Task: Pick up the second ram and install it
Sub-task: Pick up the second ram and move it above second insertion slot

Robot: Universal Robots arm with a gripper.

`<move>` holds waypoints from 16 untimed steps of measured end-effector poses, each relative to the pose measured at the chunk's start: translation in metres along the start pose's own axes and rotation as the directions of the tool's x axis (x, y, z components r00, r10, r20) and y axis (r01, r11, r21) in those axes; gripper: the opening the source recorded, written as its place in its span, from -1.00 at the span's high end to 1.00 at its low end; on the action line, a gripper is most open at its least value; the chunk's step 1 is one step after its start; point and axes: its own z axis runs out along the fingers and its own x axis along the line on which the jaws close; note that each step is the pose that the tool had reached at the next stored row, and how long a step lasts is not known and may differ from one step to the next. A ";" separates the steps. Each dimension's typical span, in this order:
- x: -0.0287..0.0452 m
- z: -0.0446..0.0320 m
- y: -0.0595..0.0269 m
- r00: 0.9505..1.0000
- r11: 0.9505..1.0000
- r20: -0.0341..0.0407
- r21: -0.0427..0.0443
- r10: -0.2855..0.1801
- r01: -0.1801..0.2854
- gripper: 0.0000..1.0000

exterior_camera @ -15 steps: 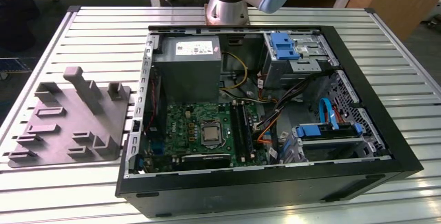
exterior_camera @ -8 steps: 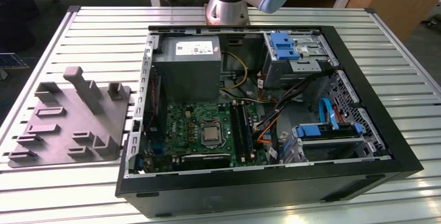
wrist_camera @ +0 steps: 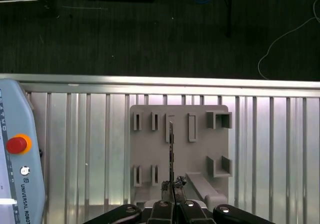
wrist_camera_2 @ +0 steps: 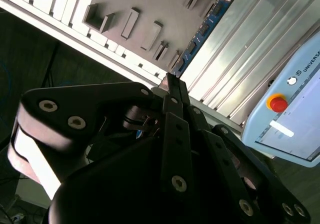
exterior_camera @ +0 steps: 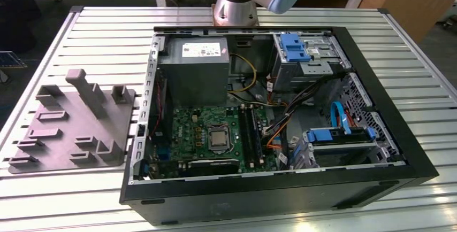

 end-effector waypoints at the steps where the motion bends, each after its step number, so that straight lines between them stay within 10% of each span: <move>1: 0.0000 -0.0001 -0.0015 1.000 1.000 0.000 0.000 0.000 0.000 0.77; 16: -0.0001 -0.0005 -0.0476 1.000 1.000 0.000 0.000 0.000 0.000 0.77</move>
